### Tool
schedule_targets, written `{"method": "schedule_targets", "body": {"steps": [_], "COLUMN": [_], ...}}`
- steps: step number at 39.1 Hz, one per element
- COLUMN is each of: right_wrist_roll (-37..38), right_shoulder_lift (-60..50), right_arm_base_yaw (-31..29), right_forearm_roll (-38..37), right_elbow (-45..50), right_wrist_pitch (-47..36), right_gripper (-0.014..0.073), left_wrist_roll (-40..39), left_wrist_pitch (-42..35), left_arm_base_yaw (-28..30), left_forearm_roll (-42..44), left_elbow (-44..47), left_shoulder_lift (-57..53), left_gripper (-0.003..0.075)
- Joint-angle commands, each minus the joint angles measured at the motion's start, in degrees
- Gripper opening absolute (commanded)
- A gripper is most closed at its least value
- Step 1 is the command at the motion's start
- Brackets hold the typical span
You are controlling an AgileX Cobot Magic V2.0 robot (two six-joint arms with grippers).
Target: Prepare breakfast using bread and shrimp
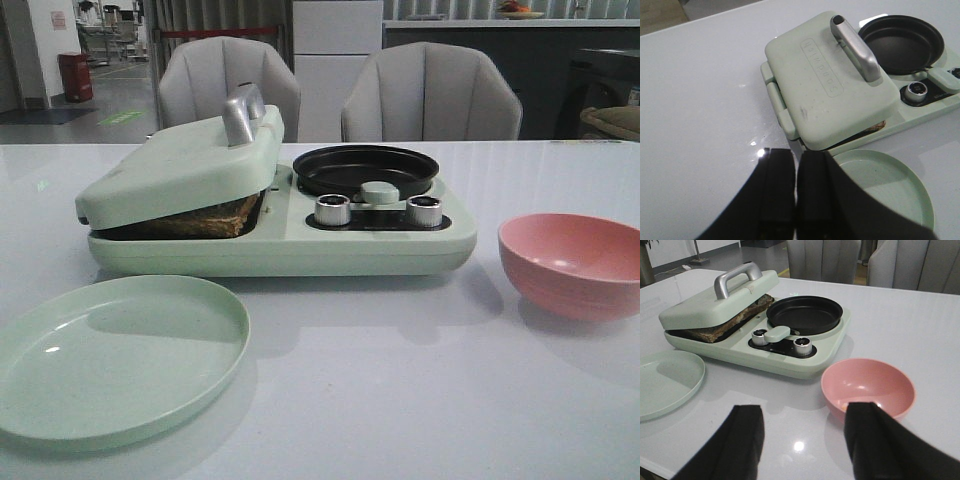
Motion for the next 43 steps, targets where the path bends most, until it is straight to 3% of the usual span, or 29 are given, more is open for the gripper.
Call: {"method": "schedule_targets", "body": {"steps": [1,13,23,43], "right_wrist_roll": [-0.18,-0.18,-0.24,-0.24], "right_shoulder_lift": [0.52,0.52,0.52,0.52], "right_arm_base_yaw": [-0.25,-0.25,-0.25,-0.25], "right_forearm_roll": [0.33,0.25,-6.63,-6.63], "right_elbow": [-1.56,-1.56,-1.56,-1.56], "right_wrist_pitch": [-4.49,-4.49,-4.85,-8.04], "right_gripper": [0.0468,0.0468,0.0468,0.0468], "left_wrist_roll": [-0.72,-0.72,-0.72,-0.72], "left_wrist_pitch": [-8.35,-19.67,-22.58,-27.43], "left_arm_base_yaw": [-0.28,-0.28,-0.28,-1.40], "left_forearm_roll": [-1.37,-3.56,-2.65,-2.65], "left_elbow": [4.17,23.09,34.50,38.37], "left_shoulder_lift": [-6.71,-27.06,-39.69,-43.57], "left_gripper": [0.0115,0.0115,0.0115,0.0114]}}
